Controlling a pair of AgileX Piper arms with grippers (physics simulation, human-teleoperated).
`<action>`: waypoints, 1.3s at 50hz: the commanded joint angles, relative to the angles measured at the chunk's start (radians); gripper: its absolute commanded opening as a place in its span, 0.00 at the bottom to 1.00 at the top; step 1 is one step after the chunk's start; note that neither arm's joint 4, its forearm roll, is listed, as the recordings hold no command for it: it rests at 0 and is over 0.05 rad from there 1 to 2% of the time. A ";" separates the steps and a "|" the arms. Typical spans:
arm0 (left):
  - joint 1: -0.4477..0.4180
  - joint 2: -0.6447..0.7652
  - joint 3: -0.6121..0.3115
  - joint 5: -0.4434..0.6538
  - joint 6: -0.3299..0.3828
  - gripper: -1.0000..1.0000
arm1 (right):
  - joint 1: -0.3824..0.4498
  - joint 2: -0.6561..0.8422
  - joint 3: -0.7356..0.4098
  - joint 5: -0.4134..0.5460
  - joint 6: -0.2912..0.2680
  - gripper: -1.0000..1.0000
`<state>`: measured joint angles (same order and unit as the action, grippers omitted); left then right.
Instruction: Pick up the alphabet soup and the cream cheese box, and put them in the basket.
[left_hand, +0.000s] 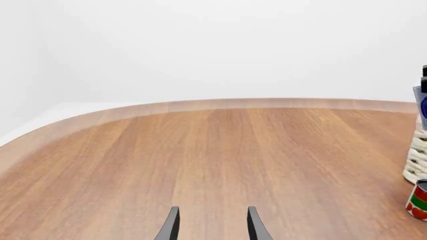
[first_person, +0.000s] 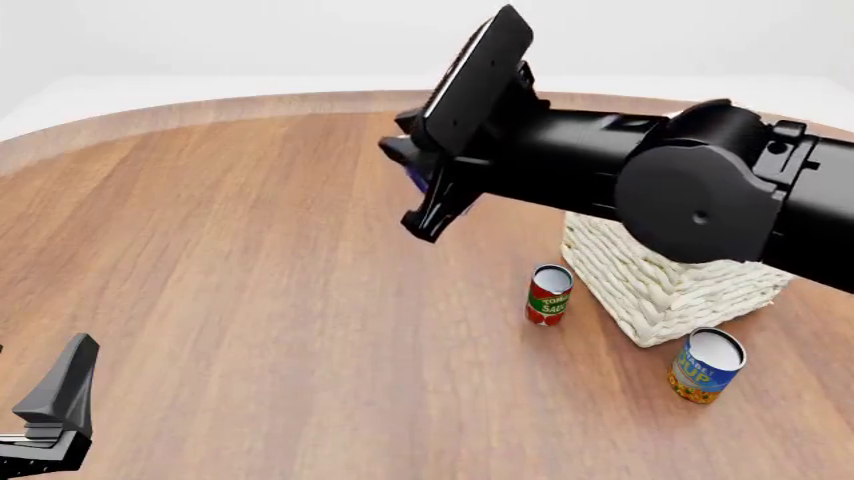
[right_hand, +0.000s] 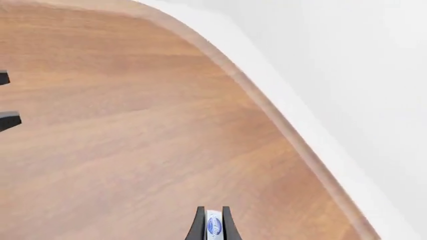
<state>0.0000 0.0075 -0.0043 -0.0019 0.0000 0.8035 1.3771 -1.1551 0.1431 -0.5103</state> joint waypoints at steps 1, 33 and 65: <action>0.000 0.000 0.000 0.000 0.000 1.00 | 0.020 -0.060 0.017 -0.022 0.086 0.00; 0.000 0.000 0.000 0.000 0.000 1.00 | 0.062 -0.132 0.066 -0.027 0.241 0.00; 0.000 0.000 0.000 0.000 0.000 1.00 | 0.050 -0.148 0.050 0.025 0.256 0.00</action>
<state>0.0000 0.0075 -0.0043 -0.0019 0.0000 0.8597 1.2467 -1.0797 0.1323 -0.2671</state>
